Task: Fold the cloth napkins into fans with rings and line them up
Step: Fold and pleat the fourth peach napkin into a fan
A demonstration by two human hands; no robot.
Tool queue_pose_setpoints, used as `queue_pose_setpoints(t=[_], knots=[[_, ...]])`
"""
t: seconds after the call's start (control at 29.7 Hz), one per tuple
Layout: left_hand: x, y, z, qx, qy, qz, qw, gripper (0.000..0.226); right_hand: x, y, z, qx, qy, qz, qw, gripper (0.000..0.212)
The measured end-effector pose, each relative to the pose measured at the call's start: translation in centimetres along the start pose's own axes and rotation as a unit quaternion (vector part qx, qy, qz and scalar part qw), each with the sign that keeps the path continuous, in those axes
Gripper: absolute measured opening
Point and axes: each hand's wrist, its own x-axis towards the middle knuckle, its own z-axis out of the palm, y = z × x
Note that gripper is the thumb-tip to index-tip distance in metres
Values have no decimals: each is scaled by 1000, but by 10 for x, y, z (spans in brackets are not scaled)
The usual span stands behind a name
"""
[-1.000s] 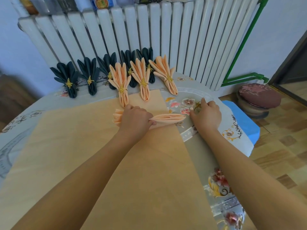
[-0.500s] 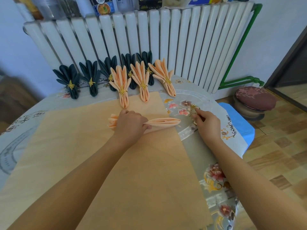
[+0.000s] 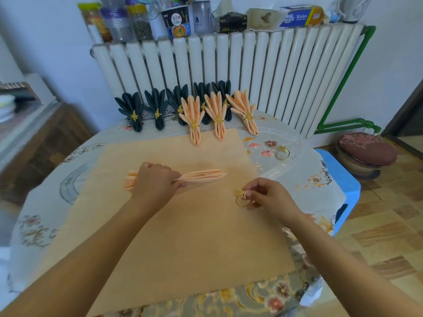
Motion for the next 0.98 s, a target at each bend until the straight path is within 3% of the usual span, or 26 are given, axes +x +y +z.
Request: queue_pose_setpoints(t=[0.17,0.54,0.67,0.84,0.98], knots=[[-38,-10,-5,18,-28,3,999,31,-16,-2,13,-92,-102,12,990,13],[-75,-13,-3,59,-51,24,997,35,-51,-12,13,-287,-55,-32,956,31],[-81,-12,-4,72,-60,22,995,34,-61,-4,34,-424,-40,-35,904,66],[-88,-11,-8,62,-55,19,996,33,-64,-2,45,-477,28,-55,877,58],[-95,-15,-9,48,-50,17,997,33,-68,-3,46,-340,12,-72,938,50]])
